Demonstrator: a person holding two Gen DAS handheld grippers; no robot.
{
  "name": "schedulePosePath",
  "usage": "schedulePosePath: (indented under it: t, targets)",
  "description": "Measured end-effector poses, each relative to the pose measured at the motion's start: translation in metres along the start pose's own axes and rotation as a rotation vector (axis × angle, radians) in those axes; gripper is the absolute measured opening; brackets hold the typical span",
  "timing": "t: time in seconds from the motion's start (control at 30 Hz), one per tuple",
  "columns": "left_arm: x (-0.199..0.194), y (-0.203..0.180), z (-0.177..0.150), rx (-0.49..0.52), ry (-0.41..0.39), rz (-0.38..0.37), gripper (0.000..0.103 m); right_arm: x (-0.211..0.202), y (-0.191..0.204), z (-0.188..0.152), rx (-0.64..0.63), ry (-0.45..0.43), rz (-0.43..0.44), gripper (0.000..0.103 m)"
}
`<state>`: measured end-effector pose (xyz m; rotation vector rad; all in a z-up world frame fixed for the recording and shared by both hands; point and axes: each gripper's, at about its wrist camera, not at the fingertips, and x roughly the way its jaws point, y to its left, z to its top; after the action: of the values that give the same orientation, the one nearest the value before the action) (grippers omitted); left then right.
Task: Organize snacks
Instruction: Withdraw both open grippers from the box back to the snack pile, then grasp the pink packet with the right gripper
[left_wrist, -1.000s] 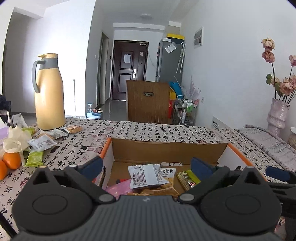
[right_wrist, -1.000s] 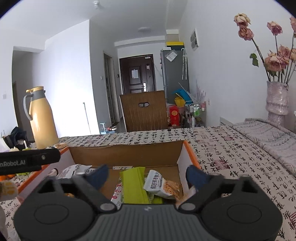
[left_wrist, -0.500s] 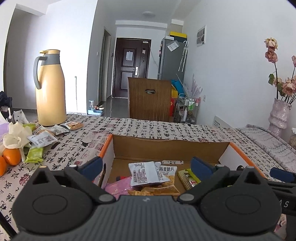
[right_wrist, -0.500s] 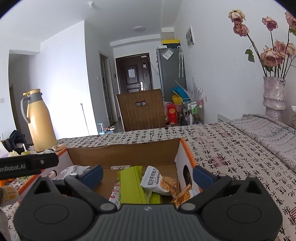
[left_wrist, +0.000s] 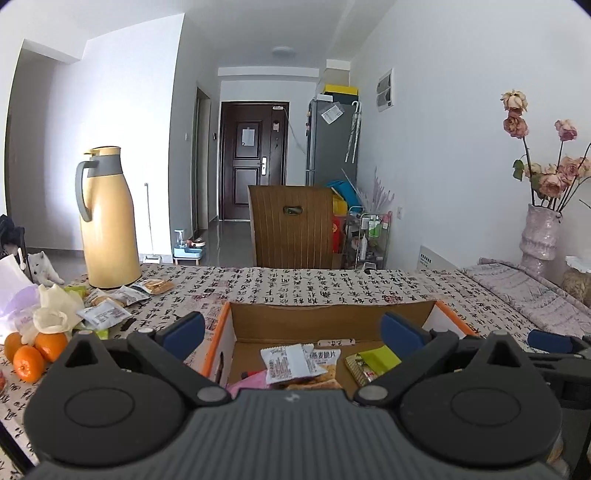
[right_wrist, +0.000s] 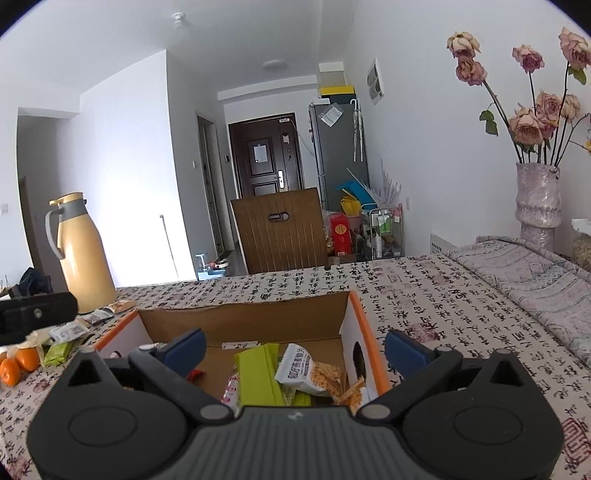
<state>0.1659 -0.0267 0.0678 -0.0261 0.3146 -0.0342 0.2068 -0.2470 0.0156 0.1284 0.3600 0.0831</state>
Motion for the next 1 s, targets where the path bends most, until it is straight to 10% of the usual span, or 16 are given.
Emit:
schedulePosePath:
  t: [1.0]
  targets:
    - [-0.036,0.035,-0.105,-0.004,0.240,-0.035,0.103,-0.071,-0.025,-0.094,-0.028,0.237,-0.058,0.103]
